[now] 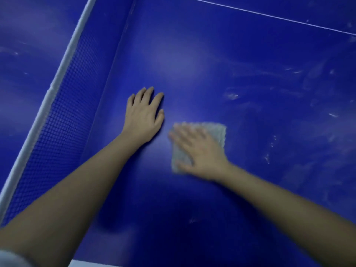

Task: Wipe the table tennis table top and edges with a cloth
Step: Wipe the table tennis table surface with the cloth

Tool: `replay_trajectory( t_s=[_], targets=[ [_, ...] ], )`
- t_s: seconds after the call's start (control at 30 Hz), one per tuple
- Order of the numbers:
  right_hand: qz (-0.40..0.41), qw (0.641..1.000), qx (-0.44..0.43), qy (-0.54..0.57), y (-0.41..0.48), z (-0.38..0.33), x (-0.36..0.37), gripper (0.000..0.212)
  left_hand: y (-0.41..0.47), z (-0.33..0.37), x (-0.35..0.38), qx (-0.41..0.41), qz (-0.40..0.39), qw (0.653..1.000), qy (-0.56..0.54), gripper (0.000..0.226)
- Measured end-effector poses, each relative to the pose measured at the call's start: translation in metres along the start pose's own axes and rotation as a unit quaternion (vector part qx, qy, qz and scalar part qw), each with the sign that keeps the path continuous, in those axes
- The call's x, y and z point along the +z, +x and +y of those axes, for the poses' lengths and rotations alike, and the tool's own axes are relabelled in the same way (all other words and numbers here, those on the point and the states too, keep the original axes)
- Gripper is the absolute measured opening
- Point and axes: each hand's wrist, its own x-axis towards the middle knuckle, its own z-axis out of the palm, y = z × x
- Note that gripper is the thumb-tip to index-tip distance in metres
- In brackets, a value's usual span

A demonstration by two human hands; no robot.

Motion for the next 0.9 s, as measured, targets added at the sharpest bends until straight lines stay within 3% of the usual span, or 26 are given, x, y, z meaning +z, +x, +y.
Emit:
replay_trajectory(
  t_s=[0.1, 0.2, 0.43, 0.57, 0.63, 0.77, 0.9],
  targets=[
    [0.032, 0.989, 0.148, -0.004, 0.032, 0.057, -0.014, 0.069, 0.015, 0.000, 0.007, 0.006, 0.023, 1.000, 0.008, 0.050],
    [0.039, 0.981, 0.192, 0.002, 0.035, 0.049, -0.014, 0.070, 0.016, -0.001, 0.010, 0.012, 0.054, 0.998, 0.001, 0.045],
    [0.011, 0.999, 0.020, 0.028, -0.055, -0.120, 0.030, 0.076, 0.015, -0.001, 0.009, 0.022, 0.070, 0.997, -0.011, 0.043],
    [-0.014, 0.999, -0.001, 0.032, -0.091, -0.138, 0.042, 0.075, 0.015, -0.004, 0.011, 0.025, 0.072, 0.997, -0.011, 0.042],
    [-0.006, 0.998, 0.056, 0.025, -0.100, -0.116, 0.035, 0.074, 0.015, -0.004, 0.012, 0.028, 0.073, 0.997, -0.010, 0.041],
    [0.030, 0.966, 0.253, 0.031, -0.127, -0.060, 0.025, 0.070, 0.016, -0.005, 0.014, 0.031, 0.077, 0.997, -0.005, 0.041],
    [0.046, 0.939, 0.339, 0.035, -0.139, -0.068, 0.030, 0.070, 0.015, -0.004, 0.016, 0.034, 0.085, 0.996, -0.002, 0.041]
  ],
)
